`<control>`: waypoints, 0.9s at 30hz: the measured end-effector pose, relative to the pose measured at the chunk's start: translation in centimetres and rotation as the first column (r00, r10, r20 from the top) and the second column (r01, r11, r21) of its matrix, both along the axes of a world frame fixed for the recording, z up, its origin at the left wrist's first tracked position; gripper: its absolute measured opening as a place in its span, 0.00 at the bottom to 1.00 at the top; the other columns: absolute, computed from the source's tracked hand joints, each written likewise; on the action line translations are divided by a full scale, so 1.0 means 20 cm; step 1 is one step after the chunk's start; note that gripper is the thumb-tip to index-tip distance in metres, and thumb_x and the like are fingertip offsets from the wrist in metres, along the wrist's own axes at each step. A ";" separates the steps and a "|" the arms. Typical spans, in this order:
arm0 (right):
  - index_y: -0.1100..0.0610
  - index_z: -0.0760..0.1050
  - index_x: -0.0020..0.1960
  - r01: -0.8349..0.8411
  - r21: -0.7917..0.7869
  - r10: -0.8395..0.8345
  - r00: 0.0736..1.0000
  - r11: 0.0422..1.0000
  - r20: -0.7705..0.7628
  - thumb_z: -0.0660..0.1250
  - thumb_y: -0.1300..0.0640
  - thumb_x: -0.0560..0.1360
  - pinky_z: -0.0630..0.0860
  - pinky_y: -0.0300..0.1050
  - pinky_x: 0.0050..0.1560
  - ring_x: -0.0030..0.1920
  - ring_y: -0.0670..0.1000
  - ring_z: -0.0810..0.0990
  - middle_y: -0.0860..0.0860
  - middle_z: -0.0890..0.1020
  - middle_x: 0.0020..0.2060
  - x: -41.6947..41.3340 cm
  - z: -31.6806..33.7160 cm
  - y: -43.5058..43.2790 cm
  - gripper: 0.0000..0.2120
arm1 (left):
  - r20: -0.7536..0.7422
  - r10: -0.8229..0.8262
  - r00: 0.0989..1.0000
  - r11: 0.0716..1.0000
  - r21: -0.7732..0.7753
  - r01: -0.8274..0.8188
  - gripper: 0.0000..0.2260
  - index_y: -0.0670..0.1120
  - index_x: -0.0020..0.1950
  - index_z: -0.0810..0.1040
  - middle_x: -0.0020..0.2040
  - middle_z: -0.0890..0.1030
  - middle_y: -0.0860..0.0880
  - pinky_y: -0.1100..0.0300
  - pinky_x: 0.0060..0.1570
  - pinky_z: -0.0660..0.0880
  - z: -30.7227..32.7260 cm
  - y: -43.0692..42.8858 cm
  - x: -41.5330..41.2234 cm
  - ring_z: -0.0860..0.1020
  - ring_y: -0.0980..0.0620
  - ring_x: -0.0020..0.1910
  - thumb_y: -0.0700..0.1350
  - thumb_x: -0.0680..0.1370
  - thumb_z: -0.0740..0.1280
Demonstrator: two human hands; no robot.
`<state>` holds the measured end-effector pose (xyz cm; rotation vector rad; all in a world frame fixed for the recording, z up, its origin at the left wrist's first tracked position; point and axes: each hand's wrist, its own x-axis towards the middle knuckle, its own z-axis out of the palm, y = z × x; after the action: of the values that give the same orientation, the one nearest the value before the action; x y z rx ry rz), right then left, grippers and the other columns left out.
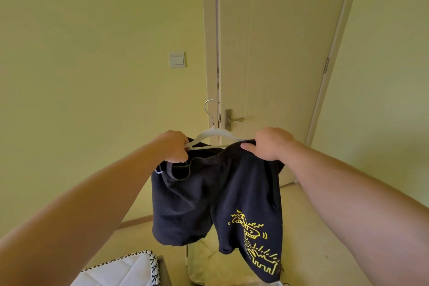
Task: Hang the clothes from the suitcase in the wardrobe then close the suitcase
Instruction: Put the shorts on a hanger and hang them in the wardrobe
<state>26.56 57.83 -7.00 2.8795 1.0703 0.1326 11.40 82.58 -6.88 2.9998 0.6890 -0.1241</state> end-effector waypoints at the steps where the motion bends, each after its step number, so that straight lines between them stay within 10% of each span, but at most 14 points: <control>1: 0.54 0.68 0.34 0.003 -0.003 -0.003 1.000 1.000 -0.003 0.52 0.29 0.78 0.70 0.46 0.35 0.33 0.51 0.73 0.50 0.75 0.34 0.00 -0.01 -0.01 0.30 | 0.001 -0.006 1.000 0.999 0.034 0.006 0.09 0.52 0.48 0.81 0.43 0.82 0.50 0.54 0.41 0.76 -0.01 0.00 0.01 0.80 0.48 0.44 0.55 0.78 0.66; 5: 0.56 0.72 0.36 -0.017 0.045 0.016 1.000 0.999 0.015 0.54 0.28 0.77 0.67 0.45 0.31 0.33 0.52 0.75 0.51 0.77 0.33 0.02 -0.03 -0.02 0.32 | 0.040 -0.005 0.999 0.979 0.205 -0.003 0.19 0.55 0.46 0.74 0.44 0.76 0.51 0.50 0.51 0.67 -0.04 0.03 0.02 0.67 0.47 0.54 0.65 0.83 0.51; 10: 0.55 0.66 0.52 -0.060 0.177 0.053 0.998 0.982 0.041 0.65 0.28 0.72 0.76 0.50 0.37 0.37 0.54 0.77 0.51 0.77 0.38 0.13 -0.02 -0.20 0.30 | 0.137 -0.050 0.989 0.995 -0.080 0.062 0.16 0.51 0.46 0.78 0.41 0.76 0.49 0.56 0.39 0.69 0.01 0.21 -0.02 0.75 0.46 0.44 0.59 0.83 0.59; 16: 0.51 0.71 0.44 -0.031 -0.133 0.045 0.993 0.991 0.105 0.65 0.30 0.74 0.74 0.48 0.44 0.45 0.53 0.74 0.48 0.76 0.39 0.17 -0.02 -0.27 0.23 | 0.188 -0.058 0.980 0.994 -0.077 0.074 0.25 0.46 0.36 0.75 0.33 0.72 0.48 0.55 0.35 0.66 0.07 0.24 -0.06 0.71 0.48 0.33 0.66 0.78 0.64; 21: 0.52 0.77 0.60 -0.093 -0.156 0.138 0.940 0.983 0.313 0.68 0.45 0.77 0.70 0.49 0.61 0.62 0.57 0.71 0.52 0.77 0.56 0.10 0.08 -0.15 0.15 | 0.214 0.003 0.977 0.993 -0.119 0.023 0.26 0.48 0.33 0.75 0.29 0.68 0.50 0.56 0.32 0.64 0.04 0.16 -0.02 0.67 0.49 0.30 0.69 0.77 0.62; 27: 0.51 0.70 0.50 -0.356 0.104 0.332 0.922 0.929 0.197 0.64 0.66 0.71 0.74 0.50 0.51 0.54 0.56 0.69 0.50 0.68 0.53 -0.06 0.07 0.03 0.13 | 0.318 0.076 0.945 0.973 -0.231 -0.001 0.29 0.46 0.30 0.67 0.26 0.64 0.51 0.57 0.30 0.60 -0.01 0.13 0.01 0.63 0.49 0.28 0.70 0.75 0.65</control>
<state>25.41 58.33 -5.65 2.6935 1.5761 0.4891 11.61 85.19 -7.09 2.6920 0.6462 0.2714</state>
